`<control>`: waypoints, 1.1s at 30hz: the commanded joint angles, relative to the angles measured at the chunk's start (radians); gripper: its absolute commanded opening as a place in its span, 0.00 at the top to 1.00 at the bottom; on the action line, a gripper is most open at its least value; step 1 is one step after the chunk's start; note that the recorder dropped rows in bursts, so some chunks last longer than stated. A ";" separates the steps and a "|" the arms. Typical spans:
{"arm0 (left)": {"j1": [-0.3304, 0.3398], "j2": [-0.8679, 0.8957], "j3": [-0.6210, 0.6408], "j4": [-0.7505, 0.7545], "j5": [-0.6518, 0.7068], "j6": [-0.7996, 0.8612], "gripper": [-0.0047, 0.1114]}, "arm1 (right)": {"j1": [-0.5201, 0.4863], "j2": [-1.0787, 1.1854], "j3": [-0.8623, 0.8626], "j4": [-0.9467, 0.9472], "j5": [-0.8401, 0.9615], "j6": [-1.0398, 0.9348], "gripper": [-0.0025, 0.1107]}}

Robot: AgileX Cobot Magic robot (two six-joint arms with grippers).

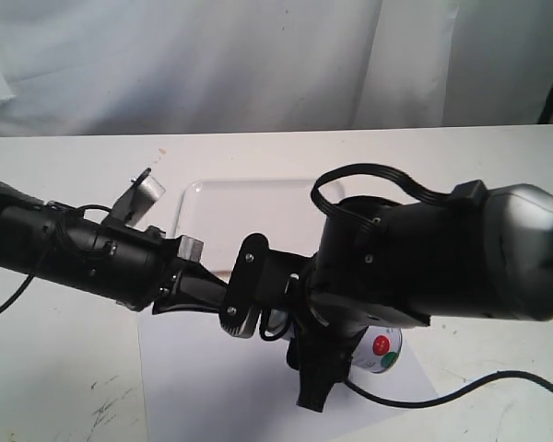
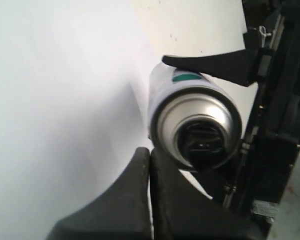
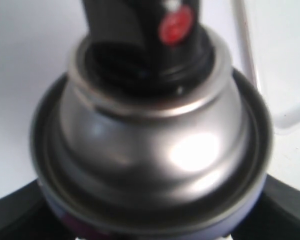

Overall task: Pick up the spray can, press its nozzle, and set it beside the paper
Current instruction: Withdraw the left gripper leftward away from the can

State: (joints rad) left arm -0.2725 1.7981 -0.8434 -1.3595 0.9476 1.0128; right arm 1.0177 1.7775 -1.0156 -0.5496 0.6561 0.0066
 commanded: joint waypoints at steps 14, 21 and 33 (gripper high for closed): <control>-0.005 -0.574 0.238 0.036 -0.466 0.012 0.96 | -0.028 -0.118 0.082 -0.010 -0.077 0.112 0.98; -0.005 -0.802 0.330 0.039 -0.585 0.012 0.96 | -0.083 -0.192 0.082 -0.010 -0.077 0.214 0.98; -0.005 -1.060 0.488 0.039 -0.718 0.012 0.96 | -0.172 -0.398 0.256 -0.010 -0.360 0.397 0.98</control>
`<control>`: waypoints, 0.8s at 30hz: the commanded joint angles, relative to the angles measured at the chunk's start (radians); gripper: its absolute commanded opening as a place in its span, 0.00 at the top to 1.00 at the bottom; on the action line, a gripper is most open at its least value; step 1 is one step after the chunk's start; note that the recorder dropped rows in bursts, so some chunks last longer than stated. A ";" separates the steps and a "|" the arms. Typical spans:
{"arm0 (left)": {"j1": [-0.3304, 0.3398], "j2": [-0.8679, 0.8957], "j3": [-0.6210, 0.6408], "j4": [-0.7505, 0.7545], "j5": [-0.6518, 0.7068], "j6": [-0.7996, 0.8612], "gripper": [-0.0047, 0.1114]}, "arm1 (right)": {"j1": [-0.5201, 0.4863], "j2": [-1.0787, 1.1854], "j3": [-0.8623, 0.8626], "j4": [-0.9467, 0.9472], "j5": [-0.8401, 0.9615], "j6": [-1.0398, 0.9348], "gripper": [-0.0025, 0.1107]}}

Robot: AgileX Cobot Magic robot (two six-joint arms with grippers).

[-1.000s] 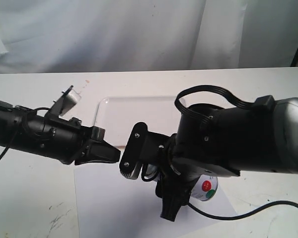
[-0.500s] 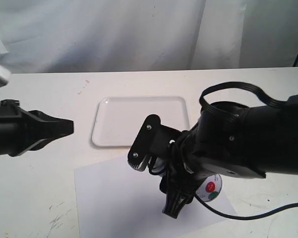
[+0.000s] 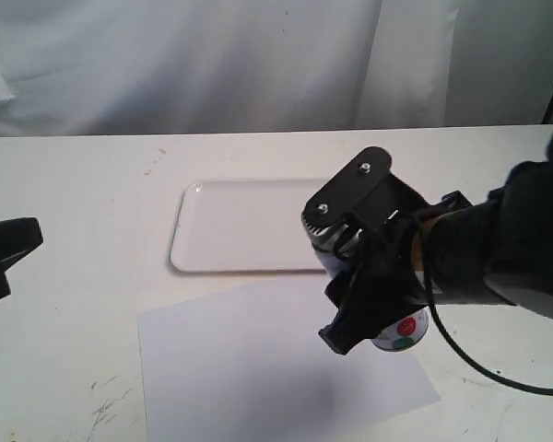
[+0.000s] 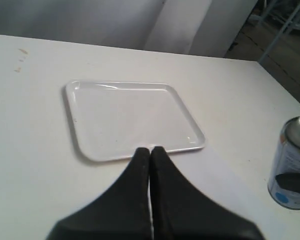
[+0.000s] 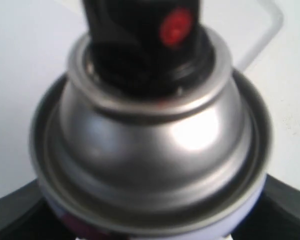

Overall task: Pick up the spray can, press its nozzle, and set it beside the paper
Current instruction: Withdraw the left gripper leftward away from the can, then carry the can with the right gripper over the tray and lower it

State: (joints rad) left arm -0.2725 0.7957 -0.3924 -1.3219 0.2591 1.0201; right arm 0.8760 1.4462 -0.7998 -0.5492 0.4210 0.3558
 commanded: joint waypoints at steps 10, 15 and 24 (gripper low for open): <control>-0.005 -0.178 0.058 0.021 -0.136 0.008 0.96 | -0.128 -0.129 0.131 -0.008 -0.342 0.198 0.98; -0.005 -0.202 0.086 0.053 -0.216 0.000 0.96 | -0.195 -0.147 0.184 -0.008 -0.490 0.228 0.98; -0.005 -0.202 0.086 0.087 -0.252 0.009 0.96 | -0.323 -0.151 0.184 0.041 -0.664 0.219 0.98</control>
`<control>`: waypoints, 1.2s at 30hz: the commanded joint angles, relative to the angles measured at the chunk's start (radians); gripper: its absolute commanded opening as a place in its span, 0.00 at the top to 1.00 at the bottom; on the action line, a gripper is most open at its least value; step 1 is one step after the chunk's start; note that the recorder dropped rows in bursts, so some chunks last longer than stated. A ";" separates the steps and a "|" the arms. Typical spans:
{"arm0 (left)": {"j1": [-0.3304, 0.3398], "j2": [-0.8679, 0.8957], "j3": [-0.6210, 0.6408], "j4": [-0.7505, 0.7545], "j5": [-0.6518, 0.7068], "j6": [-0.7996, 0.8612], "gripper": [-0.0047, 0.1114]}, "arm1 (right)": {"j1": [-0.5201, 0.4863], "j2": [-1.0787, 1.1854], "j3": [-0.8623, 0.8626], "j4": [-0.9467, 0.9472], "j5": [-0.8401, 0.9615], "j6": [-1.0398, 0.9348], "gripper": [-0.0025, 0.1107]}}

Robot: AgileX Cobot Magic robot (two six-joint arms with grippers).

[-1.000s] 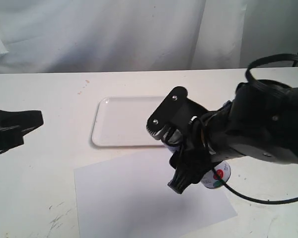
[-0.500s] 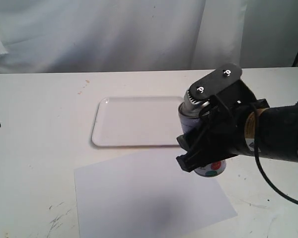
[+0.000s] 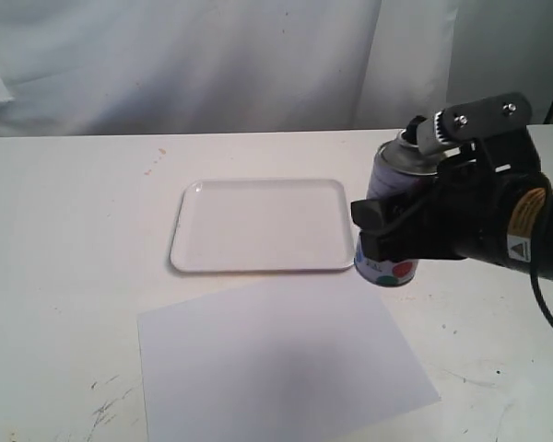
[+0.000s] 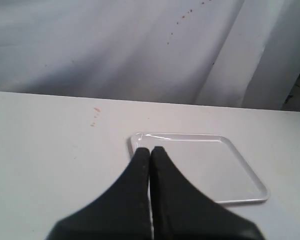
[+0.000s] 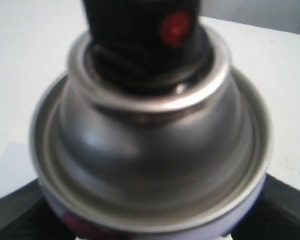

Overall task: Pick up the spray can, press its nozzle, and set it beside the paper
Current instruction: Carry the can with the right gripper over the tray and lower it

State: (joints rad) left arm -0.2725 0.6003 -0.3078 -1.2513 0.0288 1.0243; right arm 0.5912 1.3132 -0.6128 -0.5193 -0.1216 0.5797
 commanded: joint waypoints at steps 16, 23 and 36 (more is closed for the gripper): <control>-0.005 -0.007 0.002 0.062 -0.017 0.001 0.96 | -0.142 0.155 -0.022 0.265 -0.478 -0.271 0.98; -0.005 -0.007 0.002 0.062 0.011 0.001 0.96 | -0.142 0.371 -0.188 0.236 -0.491 -0.271 0.98; -0.005 -0.007 0.002 0.069 0.047 0.007 0.96 | -0.086 0.702 -0.551 0.095 -0.368 -0.233 0.98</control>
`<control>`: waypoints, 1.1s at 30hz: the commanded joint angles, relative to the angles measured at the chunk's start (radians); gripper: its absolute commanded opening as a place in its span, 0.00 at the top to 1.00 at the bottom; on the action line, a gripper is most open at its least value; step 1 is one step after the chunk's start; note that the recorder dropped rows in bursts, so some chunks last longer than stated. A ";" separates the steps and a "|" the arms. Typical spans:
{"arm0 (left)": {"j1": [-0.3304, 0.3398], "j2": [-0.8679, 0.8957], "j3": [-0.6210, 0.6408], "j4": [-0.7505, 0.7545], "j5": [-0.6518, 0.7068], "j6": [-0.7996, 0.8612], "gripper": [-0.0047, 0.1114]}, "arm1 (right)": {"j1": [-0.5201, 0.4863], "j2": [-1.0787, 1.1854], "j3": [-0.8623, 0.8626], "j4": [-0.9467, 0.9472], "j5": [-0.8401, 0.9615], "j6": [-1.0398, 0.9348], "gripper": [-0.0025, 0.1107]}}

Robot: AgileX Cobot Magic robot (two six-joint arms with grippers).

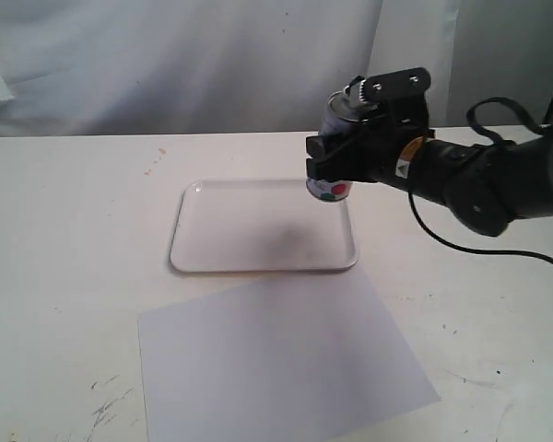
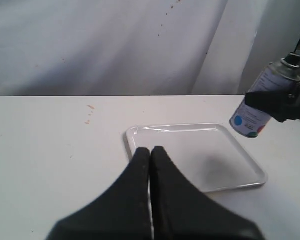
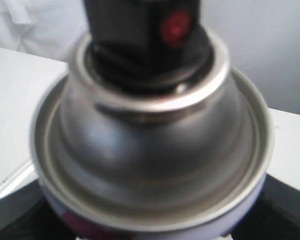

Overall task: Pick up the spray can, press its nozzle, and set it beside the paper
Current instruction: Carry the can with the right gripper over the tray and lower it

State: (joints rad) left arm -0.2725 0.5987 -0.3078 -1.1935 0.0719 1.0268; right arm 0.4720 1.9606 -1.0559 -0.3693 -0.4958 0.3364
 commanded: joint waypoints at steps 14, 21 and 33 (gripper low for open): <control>-0.005 -0.005 0.002 0.030 0.007 0.004 0.96 | 0.104 0.256 -0.321 -0.094 0.064 0.034 0.98; -0.005 -0.005 0.002 0.030 0.007 0.004 0.96 | 0.104 0.308 -0.357 -0.094 0.066 0.048 0.98; -0.005 -0.005 0.002 0.030 0.007 0.004 0.96 | 0.104 0.312 -0.357 -0.095 0.108 0.018 0.98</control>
State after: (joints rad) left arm -0.2725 0.5987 -0.3078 -1.1673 0.0755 1.0315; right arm 0.5760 2.2828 -1.4005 -0.4660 -0.3747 0.3648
